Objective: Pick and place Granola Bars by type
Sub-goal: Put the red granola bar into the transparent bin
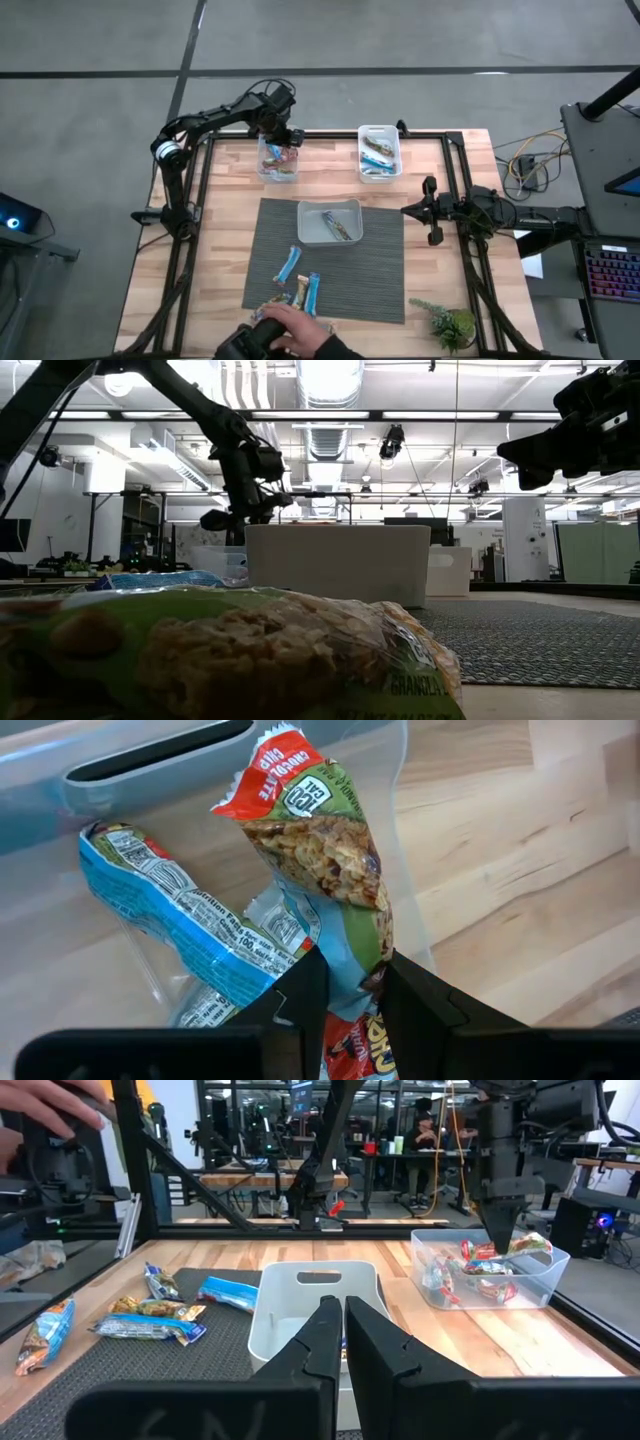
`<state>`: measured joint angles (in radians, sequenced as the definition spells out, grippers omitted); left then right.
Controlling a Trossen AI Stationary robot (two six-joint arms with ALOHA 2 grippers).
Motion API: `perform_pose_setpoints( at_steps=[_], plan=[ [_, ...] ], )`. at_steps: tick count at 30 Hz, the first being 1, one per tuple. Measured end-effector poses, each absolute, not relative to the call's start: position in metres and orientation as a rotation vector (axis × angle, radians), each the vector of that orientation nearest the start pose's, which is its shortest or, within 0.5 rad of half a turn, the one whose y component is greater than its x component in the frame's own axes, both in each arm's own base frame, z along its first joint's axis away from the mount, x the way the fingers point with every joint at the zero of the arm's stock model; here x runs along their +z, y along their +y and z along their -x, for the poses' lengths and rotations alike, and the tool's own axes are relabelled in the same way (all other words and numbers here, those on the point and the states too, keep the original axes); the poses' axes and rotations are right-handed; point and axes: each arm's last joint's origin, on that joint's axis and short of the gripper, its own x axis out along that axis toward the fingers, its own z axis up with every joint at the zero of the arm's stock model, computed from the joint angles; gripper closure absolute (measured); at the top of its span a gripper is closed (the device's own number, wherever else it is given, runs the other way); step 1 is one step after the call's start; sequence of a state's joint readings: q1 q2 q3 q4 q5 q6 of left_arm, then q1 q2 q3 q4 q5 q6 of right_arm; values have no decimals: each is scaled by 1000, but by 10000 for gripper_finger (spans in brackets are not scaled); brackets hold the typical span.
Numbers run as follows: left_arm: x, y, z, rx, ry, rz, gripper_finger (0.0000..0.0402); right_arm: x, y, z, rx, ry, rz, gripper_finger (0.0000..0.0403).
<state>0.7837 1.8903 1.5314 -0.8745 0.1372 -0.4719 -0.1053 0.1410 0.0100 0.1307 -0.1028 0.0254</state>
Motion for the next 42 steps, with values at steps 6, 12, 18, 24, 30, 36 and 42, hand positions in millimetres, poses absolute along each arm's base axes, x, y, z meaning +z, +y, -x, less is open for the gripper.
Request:
perform_pose_setpoints(
  at_steps=[6, 12, 18, 24, 30, 36, 42],
  plan=[
    [233, 269, -276, 834, 987, 970, 330, 168, -8, -106, -2, 0, -25, 394],
    [233, 268, -277, 822, 990, 963, 329, 168, -8, -106, -2, 0, -25, 394],
    [234, 267, -278, 800, 988, 970, 294, 168, -8, -106, -3, 0, -25, 394],
    [234, 267, -278, 812, 981, 971, 238, 168, -8, -106, -3, 0, -25, 394],
    [234, 267, -278, 813, 980, 976, 215, 168, -8, -106, -3, 0, -25, 394],
    [234, 267, -278, 812, 980, 978, 213, 168, -8, -106, -2, 0, -25, 394],
    [234, 267, -278, 811, 979, 978, 213, 168, -8, -106, -2, 0, -25, 394]
  ],
)
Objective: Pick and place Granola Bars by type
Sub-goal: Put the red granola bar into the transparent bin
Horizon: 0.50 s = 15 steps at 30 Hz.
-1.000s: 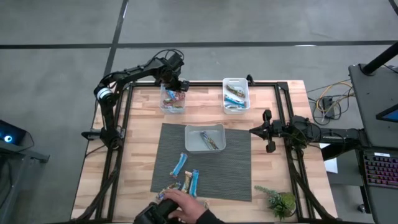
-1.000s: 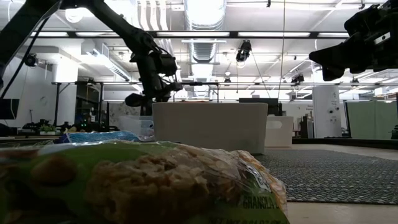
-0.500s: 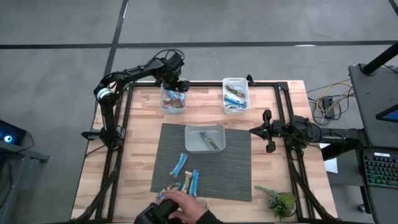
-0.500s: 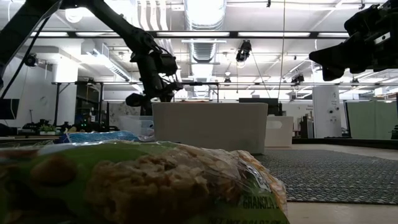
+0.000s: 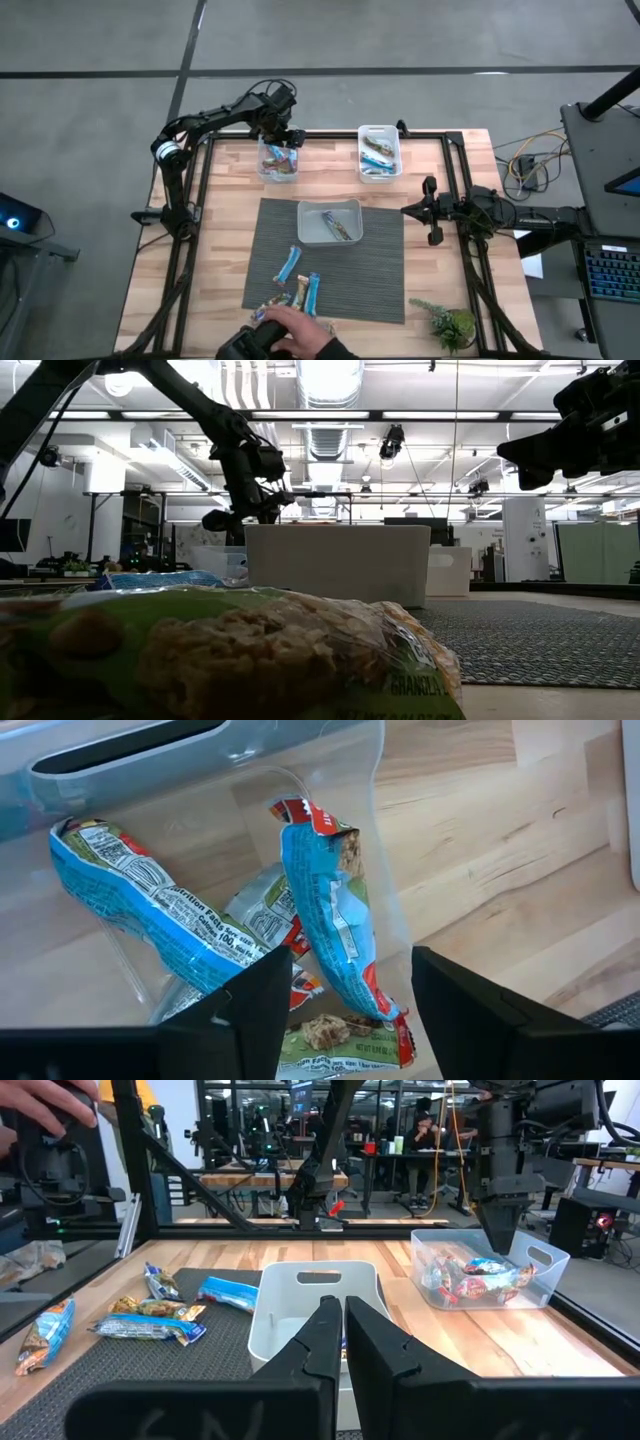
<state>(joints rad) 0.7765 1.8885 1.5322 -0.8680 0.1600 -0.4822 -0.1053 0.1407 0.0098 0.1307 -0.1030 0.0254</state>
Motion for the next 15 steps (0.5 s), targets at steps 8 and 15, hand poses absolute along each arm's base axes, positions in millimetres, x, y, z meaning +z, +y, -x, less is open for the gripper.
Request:
perform_pose_setpoints(
  at_steps=[8, 15],
  plan=[
    [235, 266, -279, 790, 977, 992, 213, 168, -8, -106, -2, 0, -25, 394],
    [234, 266, -278, 791, 985, 1006, 256, 168, -8, -106, -2, 0, -25, 394]
  ],
)
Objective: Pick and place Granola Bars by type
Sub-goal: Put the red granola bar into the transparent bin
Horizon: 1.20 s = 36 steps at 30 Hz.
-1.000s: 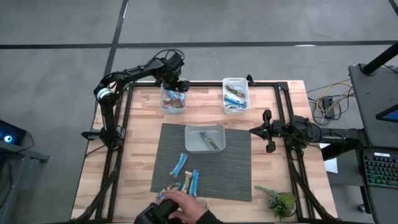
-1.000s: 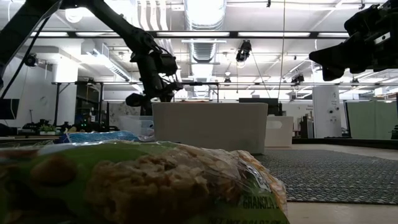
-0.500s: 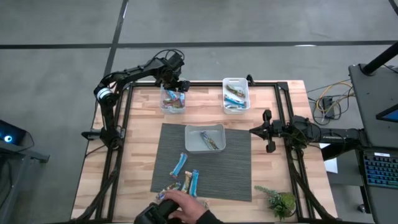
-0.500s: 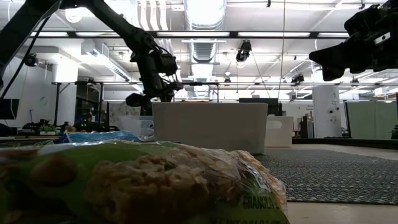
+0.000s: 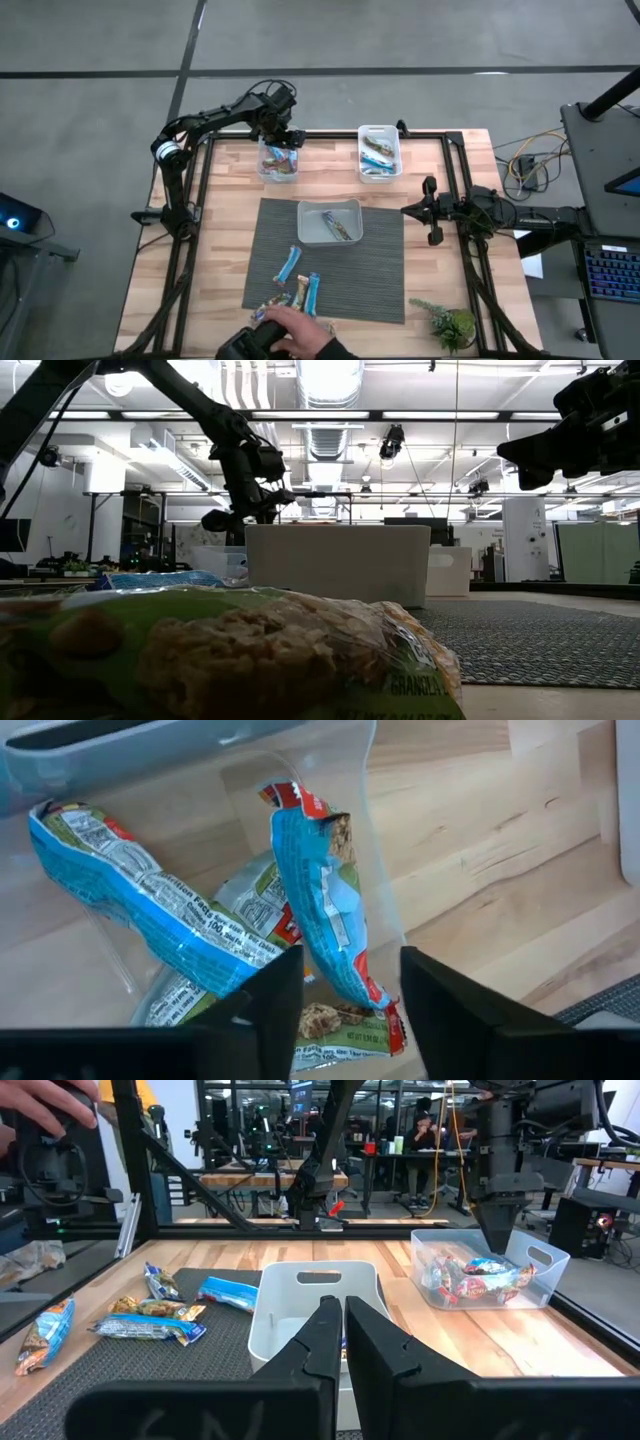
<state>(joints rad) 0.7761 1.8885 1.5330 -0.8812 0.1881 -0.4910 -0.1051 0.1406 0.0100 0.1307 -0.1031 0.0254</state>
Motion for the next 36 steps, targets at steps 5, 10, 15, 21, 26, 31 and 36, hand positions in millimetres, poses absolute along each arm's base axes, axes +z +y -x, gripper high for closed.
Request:
perform_pose_setpoints(
  at_steps=[5, 10, 15, 21, 26, 31, 36],
  plan=[
    [234, 265, -278, 788, 987, 1009, 333, 168, -8, -106, -3, 0, -25, 394],
    [234, 265, -278, 780, 992, 997, 395, 168, -8, -106, -2, 0, -25, 394],
    [234, 265, -278, 779, 993, 996, 401, 168, -8, -106, -3, 0, -25, 394],
    [242, 262, -276, 764, 980, 997, 401, 168, -8, -106, -2, 0, -25, 394],
    [261, 254, -272, 732, 934, 991, 401, 168, -8, -106, -3, 0, -25, 394],
    [289, 241, -265, 702, 863, 975, 401, 168, -8, -106, -2, -1, -25, 394],
    [319, 223, -257, 659, 784, 936, 401, 168, -8, -106, -3, 0, -25, 394]
  ],
)
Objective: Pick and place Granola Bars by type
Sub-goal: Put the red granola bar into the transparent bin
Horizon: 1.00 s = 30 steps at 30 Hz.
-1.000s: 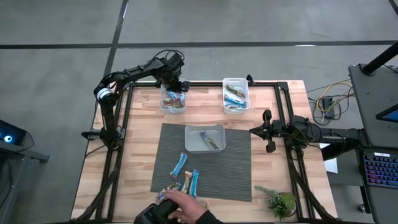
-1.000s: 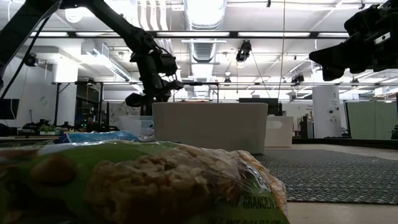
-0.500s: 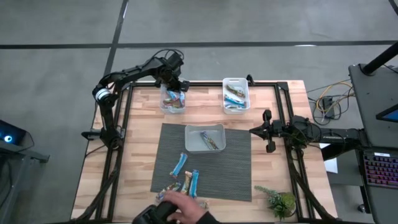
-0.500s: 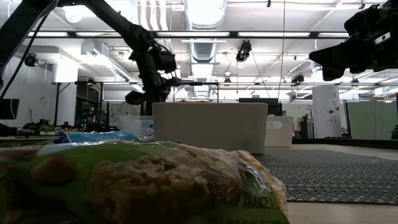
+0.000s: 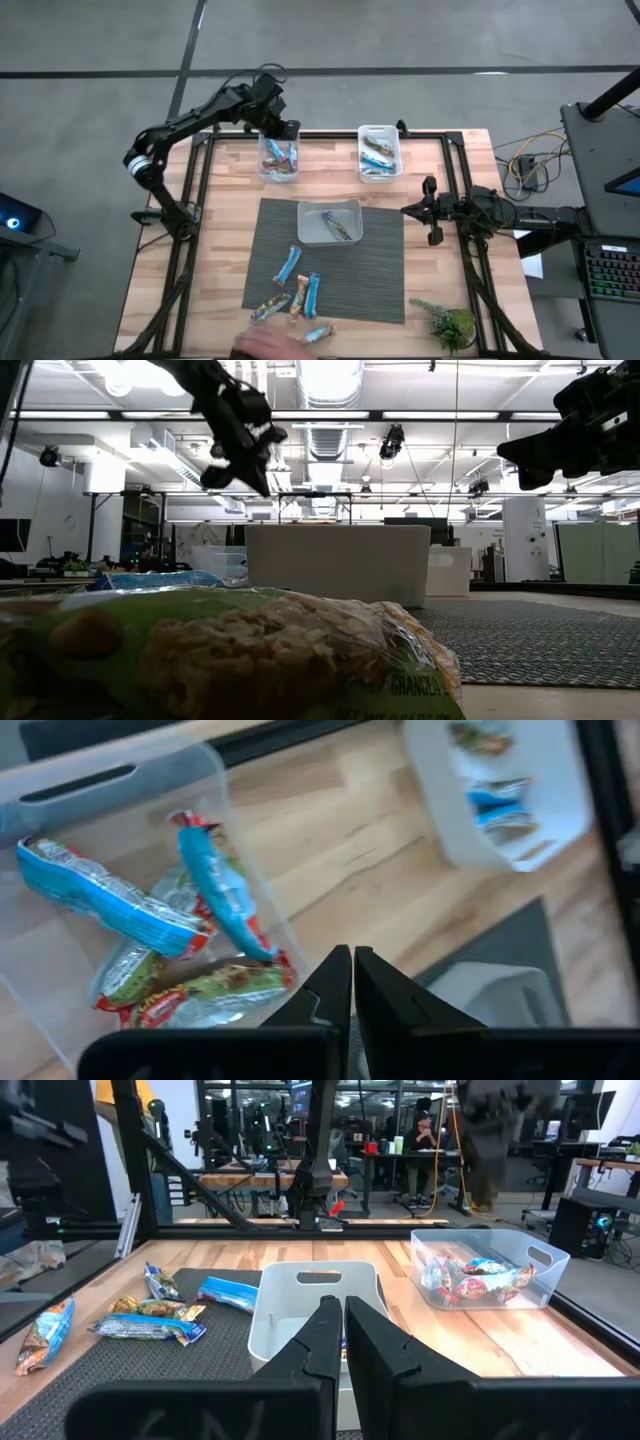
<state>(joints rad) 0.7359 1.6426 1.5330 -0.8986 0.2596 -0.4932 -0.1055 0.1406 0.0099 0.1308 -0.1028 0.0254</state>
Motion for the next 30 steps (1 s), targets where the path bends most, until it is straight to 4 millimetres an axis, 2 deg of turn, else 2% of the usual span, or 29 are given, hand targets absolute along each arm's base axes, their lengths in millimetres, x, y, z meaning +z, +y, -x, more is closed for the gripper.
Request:
perform_pose_setpoints(
  at_steps=[10, 17, 30],
  plan=[
    [364, 188, -239, 599, 663, 870, 401, 168, -8, -106, -2, 0, -25, 394],
    [384, 164, -233, 541, 621, 784, 401, 168, -8, -106, -2, 0, -25, 394],
    [408, 95, -245, 295, 587, 655, 401, 168, -8, -106, -2, 0, -25, 394]
  ],
)
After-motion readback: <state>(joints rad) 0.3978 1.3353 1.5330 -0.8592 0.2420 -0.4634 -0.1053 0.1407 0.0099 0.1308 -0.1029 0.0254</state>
